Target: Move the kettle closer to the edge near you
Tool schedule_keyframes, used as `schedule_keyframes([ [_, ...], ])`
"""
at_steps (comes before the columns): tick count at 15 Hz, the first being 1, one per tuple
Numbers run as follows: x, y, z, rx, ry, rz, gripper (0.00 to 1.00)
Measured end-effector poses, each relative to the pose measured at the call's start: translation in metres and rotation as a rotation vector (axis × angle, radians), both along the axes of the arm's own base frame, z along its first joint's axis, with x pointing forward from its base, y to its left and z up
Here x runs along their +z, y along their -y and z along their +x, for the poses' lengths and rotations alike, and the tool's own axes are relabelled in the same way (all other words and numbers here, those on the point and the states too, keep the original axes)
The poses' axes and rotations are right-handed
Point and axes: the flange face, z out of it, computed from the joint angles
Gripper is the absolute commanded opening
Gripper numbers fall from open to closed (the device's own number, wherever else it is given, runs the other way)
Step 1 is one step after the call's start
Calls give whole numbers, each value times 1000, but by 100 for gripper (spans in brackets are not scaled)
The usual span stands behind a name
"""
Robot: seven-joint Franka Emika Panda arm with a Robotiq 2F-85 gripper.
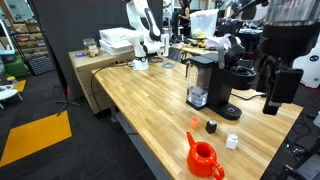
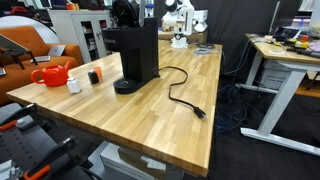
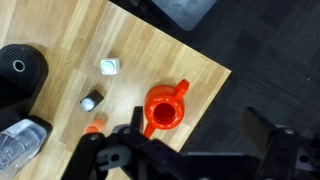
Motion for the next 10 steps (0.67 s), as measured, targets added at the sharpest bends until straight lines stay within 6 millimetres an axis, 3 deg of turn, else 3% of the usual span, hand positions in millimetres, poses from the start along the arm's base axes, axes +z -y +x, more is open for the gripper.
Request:
schedule_keyframes([
  [5,-10,-42,14,-43,-20,19,100],
  [10,-12,-47,21,-49,-30,22,100],
])
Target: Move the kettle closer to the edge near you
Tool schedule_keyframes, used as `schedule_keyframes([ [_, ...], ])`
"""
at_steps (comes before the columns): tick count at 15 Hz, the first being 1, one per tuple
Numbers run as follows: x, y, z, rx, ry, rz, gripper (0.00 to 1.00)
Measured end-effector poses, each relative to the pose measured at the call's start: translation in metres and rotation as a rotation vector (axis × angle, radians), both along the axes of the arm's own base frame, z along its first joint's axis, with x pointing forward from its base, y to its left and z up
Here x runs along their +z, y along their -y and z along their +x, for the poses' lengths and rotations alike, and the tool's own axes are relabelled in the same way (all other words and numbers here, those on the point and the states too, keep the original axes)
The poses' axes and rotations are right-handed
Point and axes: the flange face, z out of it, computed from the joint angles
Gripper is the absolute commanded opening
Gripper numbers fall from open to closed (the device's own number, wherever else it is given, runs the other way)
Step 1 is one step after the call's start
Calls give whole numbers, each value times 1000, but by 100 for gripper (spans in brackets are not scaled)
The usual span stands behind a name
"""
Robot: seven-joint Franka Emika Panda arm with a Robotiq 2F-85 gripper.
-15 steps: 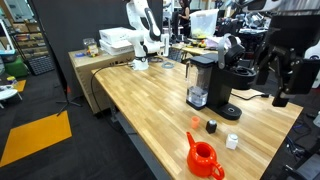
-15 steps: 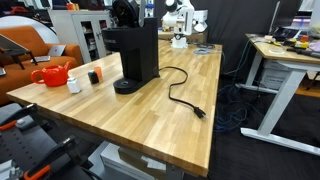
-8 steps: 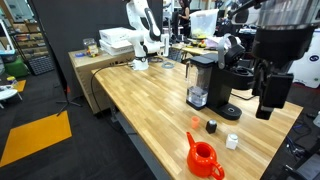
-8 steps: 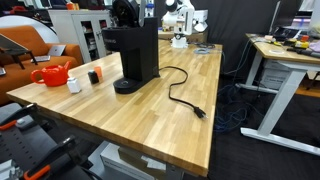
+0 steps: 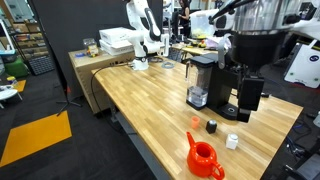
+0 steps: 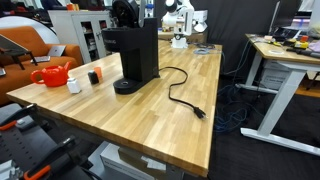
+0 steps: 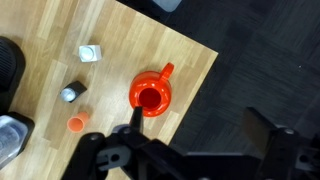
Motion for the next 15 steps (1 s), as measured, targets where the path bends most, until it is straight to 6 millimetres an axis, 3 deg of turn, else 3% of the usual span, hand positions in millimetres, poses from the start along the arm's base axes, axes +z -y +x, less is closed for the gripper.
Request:
schedule_keyframes([
  [6,0,2,1,-1,27,-30,100],
  [12,3,-14,-10,-47,-92,142,100],
  [15,-3,-5,-4,-84,-102,132,100],
])
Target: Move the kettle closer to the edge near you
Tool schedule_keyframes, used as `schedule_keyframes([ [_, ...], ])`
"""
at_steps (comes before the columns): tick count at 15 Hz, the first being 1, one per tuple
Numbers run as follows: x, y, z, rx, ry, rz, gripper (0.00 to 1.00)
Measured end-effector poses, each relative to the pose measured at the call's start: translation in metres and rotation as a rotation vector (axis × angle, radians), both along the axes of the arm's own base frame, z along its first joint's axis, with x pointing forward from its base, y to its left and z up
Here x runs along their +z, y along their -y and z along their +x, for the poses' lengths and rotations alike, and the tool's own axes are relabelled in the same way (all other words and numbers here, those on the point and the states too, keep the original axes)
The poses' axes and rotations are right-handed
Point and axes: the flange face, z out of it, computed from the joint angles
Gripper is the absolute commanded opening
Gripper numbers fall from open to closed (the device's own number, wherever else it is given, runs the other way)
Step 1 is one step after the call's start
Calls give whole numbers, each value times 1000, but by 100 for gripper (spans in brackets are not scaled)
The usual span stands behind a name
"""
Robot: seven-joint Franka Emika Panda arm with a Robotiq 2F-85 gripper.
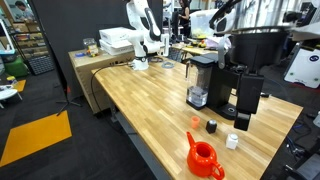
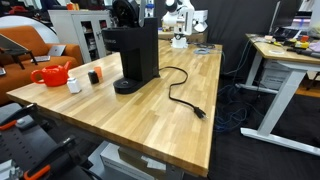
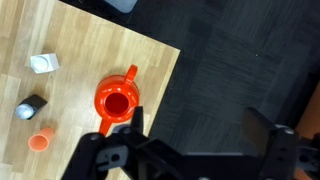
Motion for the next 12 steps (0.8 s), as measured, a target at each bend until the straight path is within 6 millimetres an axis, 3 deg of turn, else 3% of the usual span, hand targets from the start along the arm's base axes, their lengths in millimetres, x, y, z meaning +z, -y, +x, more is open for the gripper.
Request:
schedule_keyframes([
  [6,-13,18,12,-50,33,-85,100],
  [12,-18,19,10,-113,32,-117,100],
])
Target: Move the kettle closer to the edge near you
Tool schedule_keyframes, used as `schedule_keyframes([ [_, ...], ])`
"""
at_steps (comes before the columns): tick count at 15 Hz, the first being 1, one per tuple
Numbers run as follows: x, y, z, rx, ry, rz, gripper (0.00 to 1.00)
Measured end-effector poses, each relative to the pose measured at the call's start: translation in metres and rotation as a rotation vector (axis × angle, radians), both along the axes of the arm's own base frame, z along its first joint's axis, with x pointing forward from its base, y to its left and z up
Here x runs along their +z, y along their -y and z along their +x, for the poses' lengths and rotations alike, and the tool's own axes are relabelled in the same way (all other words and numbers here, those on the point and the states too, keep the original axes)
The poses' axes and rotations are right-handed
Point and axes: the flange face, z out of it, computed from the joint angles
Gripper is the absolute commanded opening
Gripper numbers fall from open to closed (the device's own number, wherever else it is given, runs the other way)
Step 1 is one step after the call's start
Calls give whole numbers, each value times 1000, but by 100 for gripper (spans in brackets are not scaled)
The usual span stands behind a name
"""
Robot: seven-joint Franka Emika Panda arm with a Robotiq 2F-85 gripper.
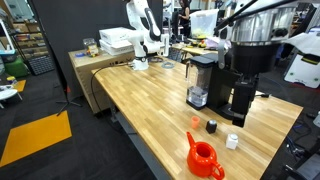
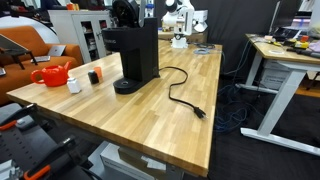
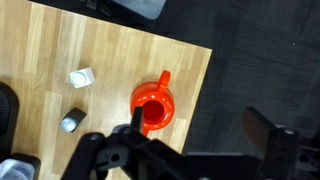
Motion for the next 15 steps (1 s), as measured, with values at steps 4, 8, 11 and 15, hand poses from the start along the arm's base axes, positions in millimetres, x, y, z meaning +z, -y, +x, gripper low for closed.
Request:
schedule_keyframes([
  [4,0,0,0,0,0,0,100],
  [8,-1,0,-1,-68,-17,4,100],
  [11,-4,0,-2,-160,-36,4,100],
  [15,-6,0,-2,-178,-29,10,100],
])
